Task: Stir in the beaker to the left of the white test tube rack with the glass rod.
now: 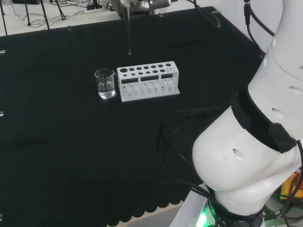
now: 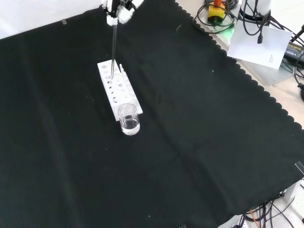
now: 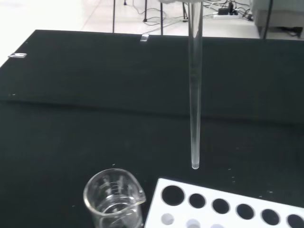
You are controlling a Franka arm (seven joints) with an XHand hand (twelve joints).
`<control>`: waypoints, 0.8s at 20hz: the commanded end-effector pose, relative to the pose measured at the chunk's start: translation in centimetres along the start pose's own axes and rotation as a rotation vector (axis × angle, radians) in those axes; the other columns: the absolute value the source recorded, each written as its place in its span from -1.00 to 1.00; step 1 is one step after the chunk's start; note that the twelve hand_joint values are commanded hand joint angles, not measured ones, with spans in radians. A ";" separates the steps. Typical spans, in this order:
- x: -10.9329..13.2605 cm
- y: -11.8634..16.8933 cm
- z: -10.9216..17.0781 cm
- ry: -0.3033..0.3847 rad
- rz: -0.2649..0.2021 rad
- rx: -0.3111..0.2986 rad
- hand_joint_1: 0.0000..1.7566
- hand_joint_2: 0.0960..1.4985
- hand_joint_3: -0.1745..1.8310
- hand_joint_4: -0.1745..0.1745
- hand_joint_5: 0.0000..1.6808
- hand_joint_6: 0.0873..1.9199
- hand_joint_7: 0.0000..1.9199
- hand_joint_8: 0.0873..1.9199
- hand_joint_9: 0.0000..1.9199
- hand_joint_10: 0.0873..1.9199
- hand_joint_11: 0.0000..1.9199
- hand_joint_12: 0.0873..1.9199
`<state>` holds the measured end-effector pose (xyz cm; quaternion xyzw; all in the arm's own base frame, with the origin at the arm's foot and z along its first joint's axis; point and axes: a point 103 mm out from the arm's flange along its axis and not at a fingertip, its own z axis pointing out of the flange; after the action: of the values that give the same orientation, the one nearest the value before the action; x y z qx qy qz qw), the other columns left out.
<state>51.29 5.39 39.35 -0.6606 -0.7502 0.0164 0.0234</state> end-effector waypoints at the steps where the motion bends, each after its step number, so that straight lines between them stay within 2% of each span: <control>1: 3.8 0.9 1.1 0.014 -0.089 0.038 0.49 0.44 -1.00 -1.00 0.64 -1.00 0.20 0.06 0.65 -0.11 0.72 -0.40; 7: 7.1 2.3 2.3 0.027 -0.143 0.085 0.49 0.44 -1.00 -1.00 0.65 -1.00 0.20 0.06 0.65 -0.11 0.72 -0.40; 9: 7.5 2.5 2.7 0.049 -0.135 0.102 0.49 0.44 -1.00 -1.00 0.65 -1.00 0.20 0.06 0.65 -0.11 0.72 -0.40; 16: 8.4 2.3 3.9 0.038 -0.154 0.114 0.49 0.44 -1.00 -1.00 0.65 -1.00 0.21 0.06 0.65 -0.11 0.72 -0.40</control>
<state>51.82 14.11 37.03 -0.5967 -0.7997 0.0358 0.0563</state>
